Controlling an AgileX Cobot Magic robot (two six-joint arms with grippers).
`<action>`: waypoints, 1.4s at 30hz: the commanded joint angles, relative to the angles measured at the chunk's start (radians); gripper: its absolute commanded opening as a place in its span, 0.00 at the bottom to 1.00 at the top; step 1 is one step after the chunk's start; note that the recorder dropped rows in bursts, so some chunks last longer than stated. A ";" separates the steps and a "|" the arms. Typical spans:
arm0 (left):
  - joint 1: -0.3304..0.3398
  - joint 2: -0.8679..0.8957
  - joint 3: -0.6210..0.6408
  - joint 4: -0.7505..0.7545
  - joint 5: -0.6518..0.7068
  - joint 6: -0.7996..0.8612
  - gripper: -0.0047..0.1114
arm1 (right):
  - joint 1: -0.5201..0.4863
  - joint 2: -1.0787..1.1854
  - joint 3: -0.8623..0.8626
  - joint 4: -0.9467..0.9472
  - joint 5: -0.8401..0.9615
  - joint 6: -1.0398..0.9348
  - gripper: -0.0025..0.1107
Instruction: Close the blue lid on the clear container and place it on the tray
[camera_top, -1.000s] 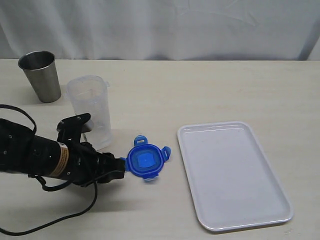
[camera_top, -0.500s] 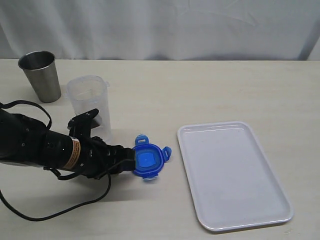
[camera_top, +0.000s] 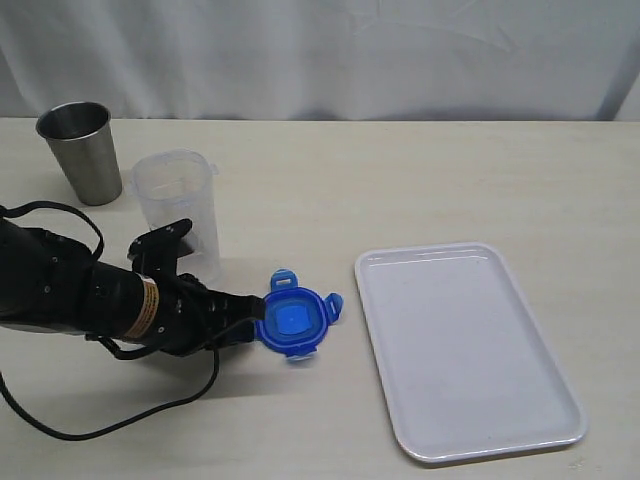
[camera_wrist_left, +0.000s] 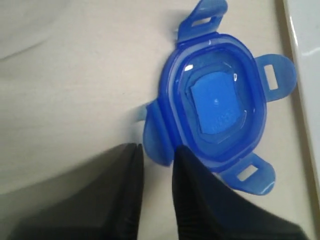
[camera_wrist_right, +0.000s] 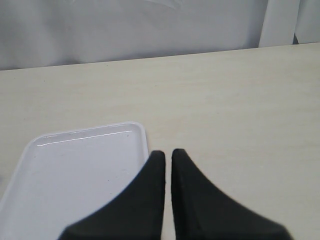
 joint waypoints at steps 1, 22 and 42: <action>-0.008 0.008 0.001 0.013 0.006 -0.009 0.22 | -0.004 -0.002 0.001 -0.001 -0.007 0.001 0.06; -0.008 -0.340 0.158 0.551 -0.093 -0.081 0.13 | -0.004 -0.002 0.001 -0.001 -0.007 0.001 0.06; -0.006 -0.334 0.201 0.551 0.325 0.088 0.44 | -0.004 -0.002 0.001 -0.001 -0.007 0.001 0.06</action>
